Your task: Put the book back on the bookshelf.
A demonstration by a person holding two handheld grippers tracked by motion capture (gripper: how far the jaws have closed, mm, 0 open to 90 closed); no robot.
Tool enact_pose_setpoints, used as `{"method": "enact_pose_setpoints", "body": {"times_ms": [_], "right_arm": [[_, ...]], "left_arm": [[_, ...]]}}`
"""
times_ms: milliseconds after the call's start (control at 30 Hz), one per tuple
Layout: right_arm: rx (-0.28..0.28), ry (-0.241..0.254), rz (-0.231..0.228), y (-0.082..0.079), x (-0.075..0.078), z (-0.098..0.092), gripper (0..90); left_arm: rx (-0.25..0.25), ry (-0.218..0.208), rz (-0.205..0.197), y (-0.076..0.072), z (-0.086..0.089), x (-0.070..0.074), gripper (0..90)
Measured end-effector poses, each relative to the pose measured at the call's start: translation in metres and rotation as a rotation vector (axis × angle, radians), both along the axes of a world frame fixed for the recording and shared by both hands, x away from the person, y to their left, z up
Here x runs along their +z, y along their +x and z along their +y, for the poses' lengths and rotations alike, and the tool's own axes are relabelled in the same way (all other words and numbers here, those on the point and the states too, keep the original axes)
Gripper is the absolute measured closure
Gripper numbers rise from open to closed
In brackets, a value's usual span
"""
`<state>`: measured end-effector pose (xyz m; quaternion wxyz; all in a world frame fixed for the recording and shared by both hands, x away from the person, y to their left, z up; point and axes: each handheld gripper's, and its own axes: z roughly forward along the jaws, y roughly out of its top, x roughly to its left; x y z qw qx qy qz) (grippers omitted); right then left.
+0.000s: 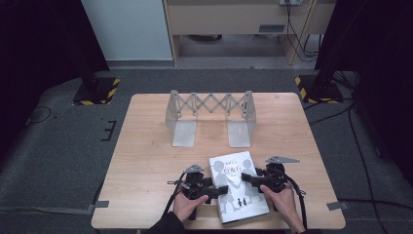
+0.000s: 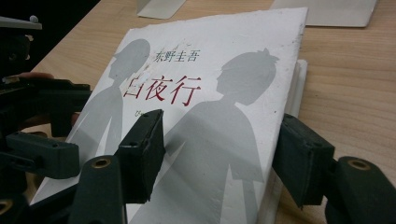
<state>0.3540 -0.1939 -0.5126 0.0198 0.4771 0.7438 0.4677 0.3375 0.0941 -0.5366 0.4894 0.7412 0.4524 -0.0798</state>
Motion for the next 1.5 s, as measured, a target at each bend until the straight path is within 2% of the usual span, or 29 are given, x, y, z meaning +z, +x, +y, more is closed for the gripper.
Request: {"method": "enact_pose_setpoints", "body": {"times_ms": [100, 233, 300, 400, 500, 600, 667, 1033, 1167, 1300, 1367, 1400, 1433, 1500], "right_arm": [[0.001, -0.004, -0.005, -0.001, 0.001, 0.002, 38.6], [-0.004, 0.002, 0.005, 0.0, 0.0, 0.001, 38.5], [-0.009, 0.009, 0.013, 0.0, -0.001, 0.001, 38.2], [-0.013, 0.011, 0.006, 0.0, -0.003, 0.001, 35.2], [-0.015, 0.015, 0.01, 0.0, -0.003, 0.001, 35.1], [-0.018, 0.018, 0.011, 0.0, -0.003, 0.0, 35.1], [-0.017, 0.015, 0.007, -0.001, -0.003, 0.0, 35.1], [-0.015, 0.011, -0.005, -0.001, -0.003, 0.001, 35.1], [-0.019, 0.012, 0.002, -0.001, -0.003, 0.001, 35.1], [-0.024, 0.006, -0.004, -0.001, -0.002, 0.002, 35.2], [-0.023, 0.005, -0.018, -0.001, -0.002, 0.003, 35.8], [-0.025, 0.005, -0.027, -0.002, -0.001, 0.004, 37.4], [-0.025, 0.005, -0.041, -0.003, 0.0, 0.004, 39.4], [-0.022, 0.006, -0.058, -0.003, 0.003, 0.005, 42.9]], "left_arm": [[-0.005, 0.012, 0.013, 0.001, 0.0, 0.002, 13.2], [0.0, 0.003, 0.006, 0.0, 0.0, 0.0, 13.0], [0.008, -0.013, -0.007, -0.001, 0.0, -0.002, 12.9], [0.027, -0.059, -0.04, -0.005, 0.0, -0.007, 12.5], [0.026, -0.055, -0.067, -0.007, -0.002, -0.008, 9.3], [0.008, -0.032, -0.083, -0.007, -0.008, -0.007, 3.4], [0.01, -0.033, -0.083, -0.007, -0.009, -0.007, 0.0], [0.002, -0.048, -0.075, -0.006, -0.007, -0.008, 0.0], [0.02, -0.038, -0.078, -0.006, -0.005, -0.008, 6.0], [0.027, -0.039, -0.078, -0.005, -0.005, -0.008, 7.4], [0.043, -0.049, -0.051, -0.004, -0.003, -0.007, 9.7], [0.043, -0.049, -0.051, -0.004, -0.003, -0.007, 11.8], [0.052, -0.065, -0.023, -0.002, 0.001, -0.006, 13.3], [0.041, -0.059, 0.005, -0.001, 0.002, -0.004, 13.9]]}}
